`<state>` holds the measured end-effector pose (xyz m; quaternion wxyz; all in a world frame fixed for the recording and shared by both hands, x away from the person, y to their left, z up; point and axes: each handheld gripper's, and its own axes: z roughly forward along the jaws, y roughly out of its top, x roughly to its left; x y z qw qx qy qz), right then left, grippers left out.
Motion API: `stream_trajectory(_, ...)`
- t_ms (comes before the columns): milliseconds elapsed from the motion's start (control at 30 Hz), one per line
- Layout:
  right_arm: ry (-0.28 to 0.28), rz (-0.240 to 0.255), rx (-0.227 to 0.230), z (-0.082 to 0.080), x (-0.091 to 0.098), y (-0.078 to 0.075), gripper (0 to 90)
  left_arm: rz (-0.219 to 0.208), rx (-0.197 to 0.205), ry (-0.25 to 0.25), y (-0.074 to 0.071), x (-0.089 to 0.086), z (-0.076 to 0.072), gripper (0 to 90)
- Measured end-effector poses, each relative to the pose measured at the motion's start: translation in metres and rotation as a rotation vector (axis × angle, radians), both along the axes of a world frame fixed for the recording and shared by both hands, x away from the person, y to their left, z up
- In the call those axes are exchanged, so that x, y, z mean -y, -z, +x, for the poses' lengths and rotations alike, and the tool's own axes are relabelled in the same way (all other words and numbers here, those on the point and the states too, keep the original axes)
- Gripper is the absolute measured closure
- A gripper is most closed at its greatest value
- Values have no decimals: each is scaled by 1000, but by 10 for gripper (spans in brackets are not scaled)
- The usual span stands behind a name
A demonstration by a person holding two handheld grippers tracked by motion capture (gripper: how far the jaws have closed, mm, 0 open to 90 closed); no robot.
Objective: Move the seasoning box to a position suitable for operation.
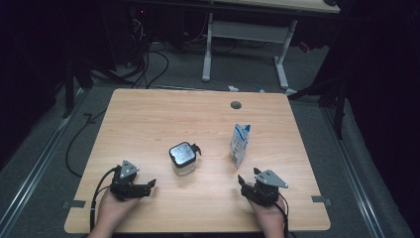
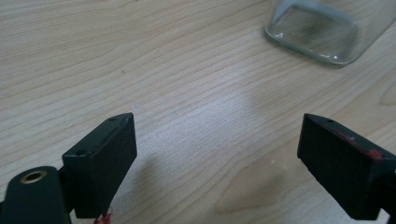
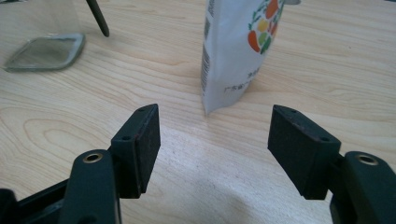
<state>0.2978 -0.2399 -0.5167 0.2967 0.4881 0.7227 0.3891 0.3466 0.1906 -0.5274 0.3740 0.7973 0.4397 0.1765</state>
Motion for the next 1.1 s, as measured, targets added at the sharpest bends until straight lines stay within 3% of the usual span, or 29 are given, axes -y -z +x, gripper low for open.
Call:
stream_trajectory(167, 4, -3, -1, -3, 4, 2, 355, -49, 11, -2, -4, -1, 4, 137)
stream_trajectory(433, -11, 23, -2, -5, 4, 3, 379, -69, 16, 8, -5, 1, 3, 120)
stream_trajectory(733, -33, 11, 3, -6, -2, 3, 393, -90, 24, 9, -6, 1, 2, 129)
stream_trajectory(867, -31, 16, -5, -6, -4, 3, 401, -111, 32, 1, -7, 1, 2, 172)
stream_trajectory(1100, -38, 11, -9, -6, -6, 5, 409, -152, 55, 21, -7, -1, 1, 418)
